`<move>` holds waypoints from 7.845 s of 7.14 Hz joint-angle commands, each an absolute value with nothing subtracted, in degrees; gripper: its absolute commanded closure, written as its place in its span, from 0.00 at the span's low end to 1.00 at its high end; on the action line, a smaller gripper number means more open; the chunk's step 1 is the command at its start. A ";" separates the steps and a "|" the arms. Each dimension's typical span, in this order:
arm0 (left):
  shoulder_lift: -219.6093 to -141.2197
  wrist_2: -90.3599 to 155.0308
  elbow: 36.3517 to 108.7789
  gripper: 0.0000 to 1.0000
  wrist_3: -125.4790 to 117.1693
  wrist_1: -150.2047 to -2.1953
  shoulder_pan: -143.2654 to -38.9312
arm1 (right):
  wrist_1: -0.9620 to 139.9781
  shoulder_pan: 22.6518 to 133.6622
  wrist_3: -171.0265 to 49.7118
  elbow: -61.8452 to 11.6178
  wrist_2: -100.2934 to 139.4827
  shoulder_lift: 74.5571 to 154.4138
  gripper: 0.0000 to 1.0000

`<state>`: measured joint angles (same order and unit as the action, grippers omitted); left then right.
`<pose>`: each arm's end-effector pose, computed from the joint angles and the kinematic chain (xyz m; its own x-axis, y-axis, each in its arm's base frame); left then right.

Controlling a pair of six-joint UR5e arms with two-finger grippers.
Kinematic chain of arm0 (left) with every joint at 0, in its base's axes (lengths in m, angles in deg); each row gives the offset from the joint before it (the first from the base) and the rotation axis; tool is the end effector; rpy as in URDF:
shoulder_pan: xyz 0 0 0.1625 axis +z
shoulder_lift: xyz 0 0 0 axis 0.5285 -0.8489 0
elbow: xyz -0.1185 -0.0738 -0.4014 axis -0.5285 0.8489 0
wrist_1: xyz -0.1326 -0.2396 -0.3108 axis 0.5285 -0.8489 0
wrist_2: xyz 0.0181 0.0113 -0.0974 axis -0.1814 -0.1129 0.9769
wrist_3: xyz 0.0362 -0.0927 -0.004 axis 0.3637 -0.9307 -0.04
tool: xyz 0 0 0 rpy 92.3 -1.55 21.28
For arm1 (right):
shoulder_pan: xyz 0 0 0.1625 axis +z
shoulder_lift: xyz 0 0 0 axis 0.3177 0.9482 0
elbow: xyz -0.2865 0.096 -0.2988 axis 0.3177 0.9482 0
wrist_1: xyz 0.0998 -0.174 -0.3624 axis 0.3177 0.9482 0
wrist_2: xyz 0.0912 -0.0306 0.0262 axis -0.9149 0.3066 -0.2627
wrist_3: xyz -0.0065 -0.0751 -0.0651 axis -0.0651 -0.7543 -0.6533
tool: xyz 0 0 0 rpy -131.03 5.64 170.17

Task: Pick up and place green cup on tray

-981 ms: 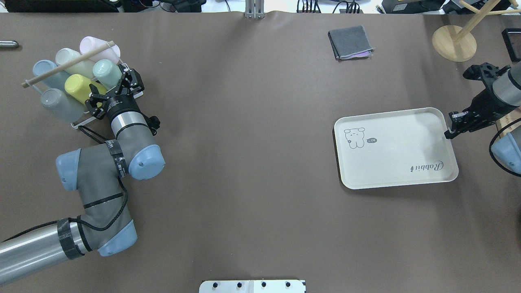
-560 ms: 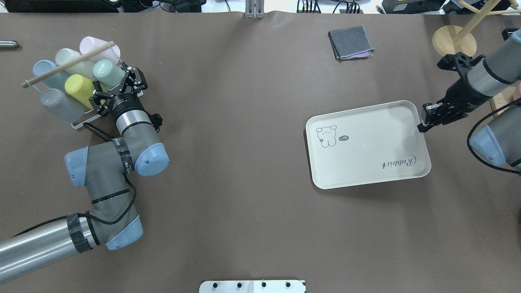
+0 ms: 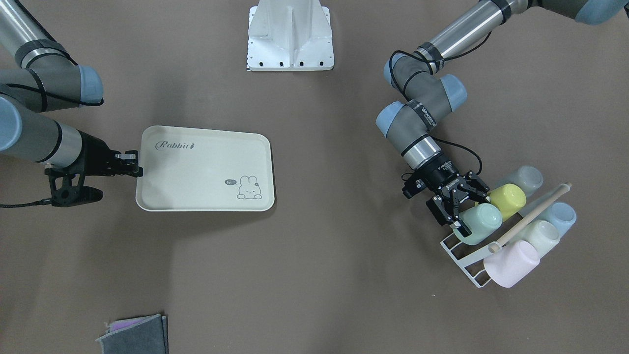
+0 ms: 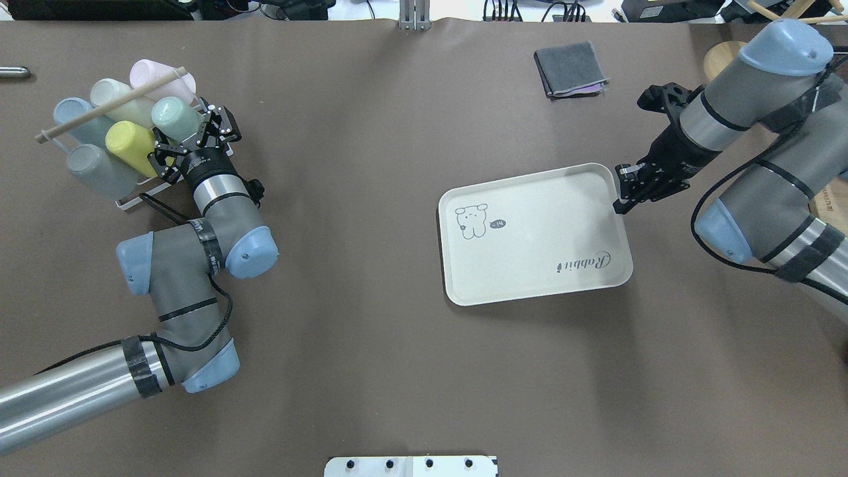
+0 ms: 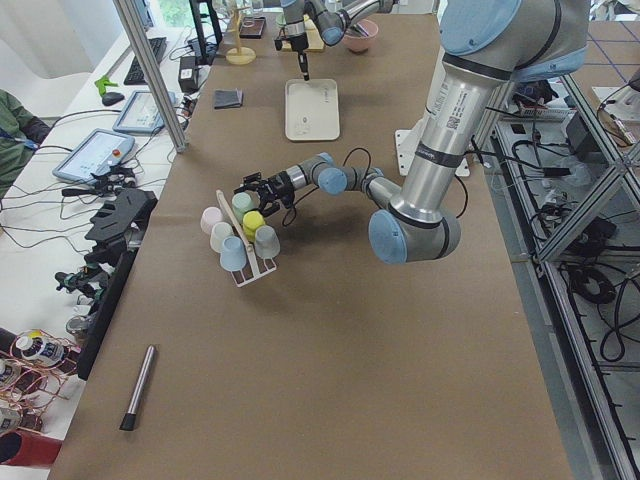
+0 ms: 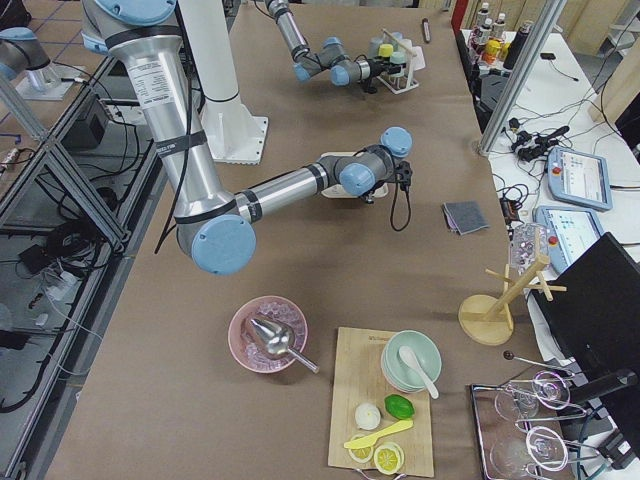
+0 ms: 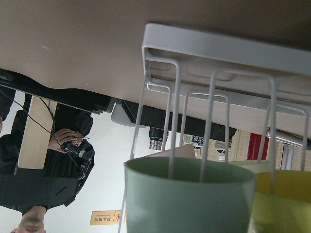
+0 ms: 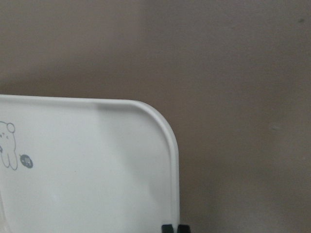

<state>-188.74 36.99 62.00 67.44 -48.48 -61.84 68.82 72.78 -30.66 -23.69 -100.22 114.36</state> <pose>0.4777 -0.5321 0.4278 -0.4506 0.5378 0.7126 -0.8268 0.0496 -0.5603 -0.3229 -0.5410 0.4059 0.4943 -0.0251 0.8689 0.1679 0.9835 -0.0671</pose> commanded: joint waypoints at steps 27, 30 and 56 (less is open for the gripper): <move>-181.74 36.82 80.20 0.45 88.78 -54.20 -62.49 | 66.22 59.74 -10.80 -23.43 -87.73 106.29 0.00; -181.04 37.26 80.73 0.44 90.56 -68.94 -62.05 | 77.18 65.78 -20.94 -25.01 -87.46 106.90 0.00; -198.26 107.31 48.84 1.00 -12.54 -143.00 -55.46 | 94.28 109.32 -87.00 -31.52 -84.12 137.49 0.00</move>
